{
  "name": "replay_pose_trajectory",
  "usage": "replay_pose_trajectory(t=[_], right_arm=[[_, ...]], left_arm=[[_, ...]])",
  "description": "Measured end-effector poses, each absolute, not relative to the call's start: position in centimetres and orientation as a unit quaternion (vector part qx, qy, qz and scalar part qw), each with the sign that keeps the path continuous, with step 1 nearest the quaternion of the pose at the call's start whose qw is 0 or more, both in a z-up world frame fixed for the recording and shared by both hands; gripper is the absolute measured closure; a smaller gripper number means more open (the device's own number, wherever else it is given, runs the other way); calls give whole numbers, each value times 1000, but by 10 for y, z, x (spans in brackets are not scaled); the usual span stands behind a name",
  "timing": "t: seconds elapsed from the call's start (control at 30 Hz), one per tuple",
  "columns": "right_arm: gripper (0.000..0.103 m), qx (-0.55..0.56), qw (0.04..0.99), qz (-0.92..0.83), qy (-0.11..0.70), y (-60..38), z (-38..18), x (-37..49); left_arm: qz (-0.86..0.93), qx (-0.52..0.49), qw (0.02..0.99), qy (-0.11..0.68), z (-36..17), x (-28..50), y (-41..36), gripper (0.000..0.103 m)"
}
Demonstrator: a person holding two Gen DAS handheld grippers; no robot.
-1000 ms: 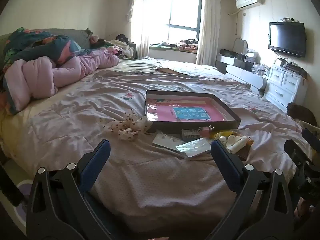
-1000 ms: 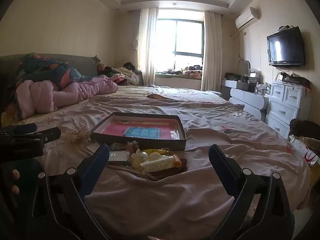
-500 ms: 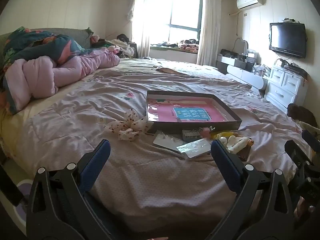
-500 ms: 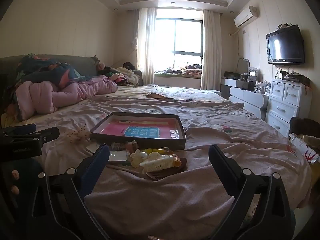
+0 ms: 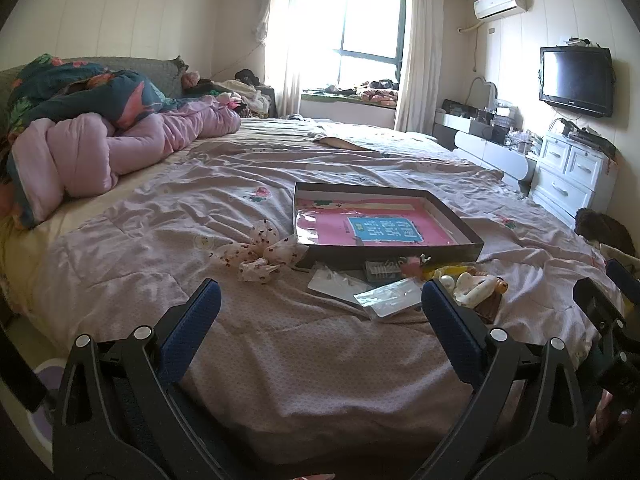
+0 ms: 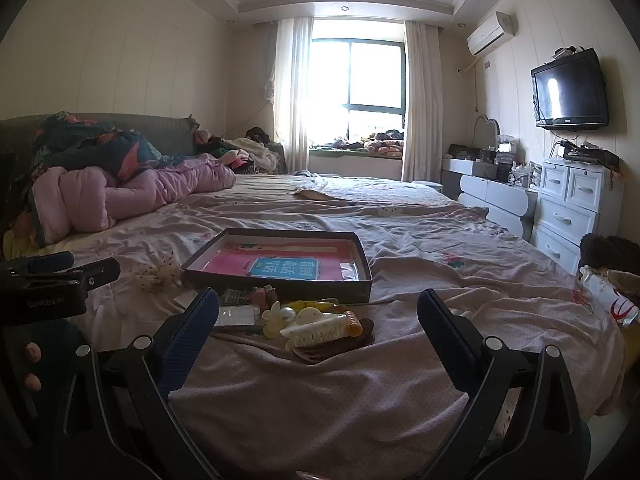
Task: Organize jewelry
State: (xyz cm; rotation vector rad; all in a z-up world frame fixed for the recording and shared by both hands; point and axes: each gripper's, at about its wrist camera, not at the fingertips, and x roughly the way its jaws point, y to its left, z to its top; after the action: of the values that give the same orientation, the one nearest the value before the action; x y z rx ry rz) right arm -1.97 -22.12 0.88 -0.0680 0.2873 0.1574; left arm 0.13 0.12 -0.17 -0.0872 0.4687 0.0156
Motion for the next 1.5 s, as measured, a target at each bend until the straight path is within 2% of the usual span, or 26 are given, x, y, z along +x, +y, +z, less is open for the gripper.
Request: replay_pose_trajectory(t=[1.5], right_arm=[[6, -43, 985, 84, 145, -215, 15, -19]], left_arm=[[19, -53, 973, 225, 11, 1, 17, 11]])
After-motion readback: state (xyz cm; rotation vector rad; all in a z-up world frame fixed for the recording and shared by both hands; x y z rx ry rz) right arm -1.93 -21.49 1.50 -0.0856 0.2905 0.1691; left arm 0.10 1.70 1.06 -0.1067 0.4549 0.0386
